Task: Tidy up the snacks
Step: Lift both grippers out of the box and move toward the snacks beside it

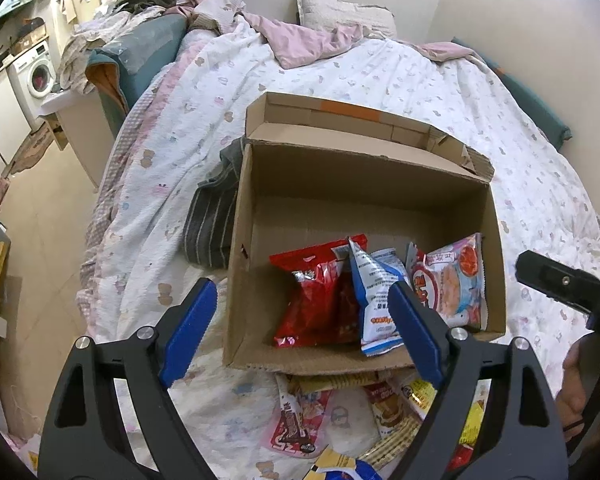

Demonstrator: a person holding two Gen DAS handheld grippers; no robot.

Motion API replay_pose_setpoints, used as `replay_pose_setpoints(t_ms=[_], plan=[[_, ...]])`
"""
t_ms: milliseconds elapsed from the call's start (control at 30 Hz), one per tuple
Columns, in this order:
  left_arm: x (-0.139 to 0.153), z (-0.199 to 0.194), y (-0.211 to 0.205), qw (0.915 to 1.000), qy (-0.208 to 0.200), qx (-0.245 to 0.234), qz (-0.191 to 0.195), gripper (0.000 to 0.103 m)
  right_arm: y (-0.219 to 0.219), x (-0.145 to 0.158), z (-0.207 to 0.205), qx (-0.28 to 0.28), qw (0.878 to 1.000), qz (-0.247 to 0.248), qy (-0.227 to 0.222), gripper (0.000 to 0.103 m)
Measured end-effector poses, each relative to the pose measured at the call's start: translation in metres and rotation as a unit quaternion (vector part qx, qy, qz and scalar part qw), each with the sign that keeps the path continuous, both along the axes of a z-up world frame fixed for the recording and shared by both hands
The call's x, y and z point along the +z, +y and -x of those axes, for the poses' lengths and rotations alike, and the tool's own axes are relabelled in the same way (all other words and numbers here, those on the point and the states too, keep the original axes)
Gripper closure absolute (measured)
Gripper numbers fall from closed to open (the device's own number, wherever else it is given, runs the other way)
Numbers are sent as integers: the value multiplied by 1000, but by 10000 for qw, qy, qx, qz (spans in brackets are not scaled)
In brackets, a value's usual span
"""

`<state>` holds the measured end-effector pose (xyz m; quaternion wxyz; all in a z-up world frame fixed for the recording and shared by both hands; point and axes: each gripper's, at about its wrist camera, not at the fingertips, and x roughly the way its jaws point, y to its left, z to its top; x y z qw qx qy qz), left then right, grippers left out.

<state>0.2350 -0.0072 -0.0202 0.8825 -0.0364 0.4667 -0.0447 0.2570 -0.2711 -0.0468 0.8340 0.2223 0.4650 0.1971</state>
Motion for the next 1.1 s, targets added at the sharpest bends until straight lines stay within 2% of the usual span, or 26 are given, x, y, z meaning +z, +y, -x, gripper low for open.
replay_pose_setpoints(t_ms=[133, 367, 733, 1100], plan=[[3, 9, 3, 10000, -28, 16, -78, 18, -3, 4, 12, -45, 10000, -16, -2, 11], [4, 29, 13, 9999, 59, 129, 55, 18, -8, 9, 31, -86, 9999, 76, -6, 11], [0, 59, 22, 9997, 153, 206, 41, 18, -14, 9, 66, -148, 9998, 90, 77, 11], [-5, 84, 28, 9995, 216, 232, 79, 18, -12, 0, 102, -46, 9989, 412, 213, 11]])
